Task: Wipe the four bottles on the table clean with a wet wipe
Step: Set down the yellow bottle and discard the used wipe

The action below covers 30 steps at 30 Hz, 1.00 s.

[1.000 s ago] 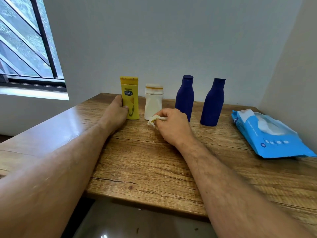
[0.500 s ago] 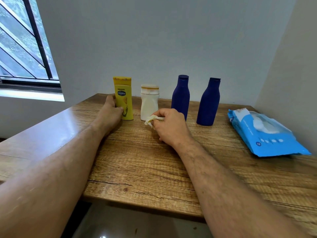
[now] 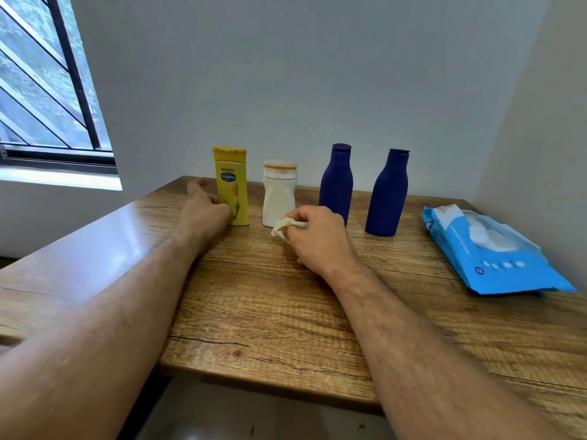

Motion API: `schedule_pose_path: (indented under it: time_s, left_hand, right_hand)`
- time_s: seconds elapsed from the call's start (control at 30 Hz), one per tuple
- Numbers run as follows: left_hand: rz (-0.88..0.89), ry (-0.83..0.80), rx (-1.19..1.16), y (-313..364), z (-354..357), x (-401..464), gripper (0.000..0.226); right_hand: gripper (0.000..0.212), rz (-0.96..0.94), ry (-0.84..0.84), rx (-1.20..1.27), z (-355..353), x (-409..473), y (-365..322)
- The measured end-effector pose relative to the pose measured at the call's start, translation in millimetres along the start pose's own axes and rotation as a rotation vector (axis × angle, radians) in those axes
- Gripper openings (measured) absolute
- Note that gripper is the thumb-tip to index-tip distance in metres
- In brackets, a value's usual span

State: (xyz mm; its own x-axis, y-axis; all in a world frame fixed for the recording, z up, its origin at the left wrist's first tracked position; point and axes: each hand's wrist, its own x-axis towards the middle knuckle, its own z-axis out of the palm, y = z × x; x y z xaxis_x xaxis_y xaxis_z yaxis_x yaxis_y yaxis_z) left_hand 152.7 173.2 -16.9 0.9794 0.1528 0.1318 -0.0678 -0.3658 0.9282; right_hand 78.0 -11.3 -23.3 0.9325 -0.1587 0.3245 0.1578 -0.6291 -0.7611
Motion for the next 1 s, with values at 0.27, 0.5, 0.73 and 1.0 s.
schedule_pose_path:
  time_s: [0.27, 0.5, 0.73, 1.0]
  left_hand:
    - [-0.079, 0.07, 0.014, 8.0, -14.9, -33.3, 0.067]
    - [-0.074, -0.022, 0.224, -10.8, -77.2, -80.9, 0.054]
    - [0.096, 0.105, 0.472, -3.0, -144.8, -137.7, 0.052]
    - [0.008, 0.327, 0.629, -57.0, -250.1, -196.7, 0.055]
  right_hand:
    - [0.018, -0.005, 0.006, 0.028, -0.4, -3.6, 0.4]
    - [0.013, -0.031, -0.005, 0.0, -1.1, -15.5, -14.3]
    - [0.012, -0.221, -0.075, 0.053, 29.6, -55.7, -95.5]
    - [0.014, -0.425, -0.243, 0.07, 122.7, -138.1, -185.2]
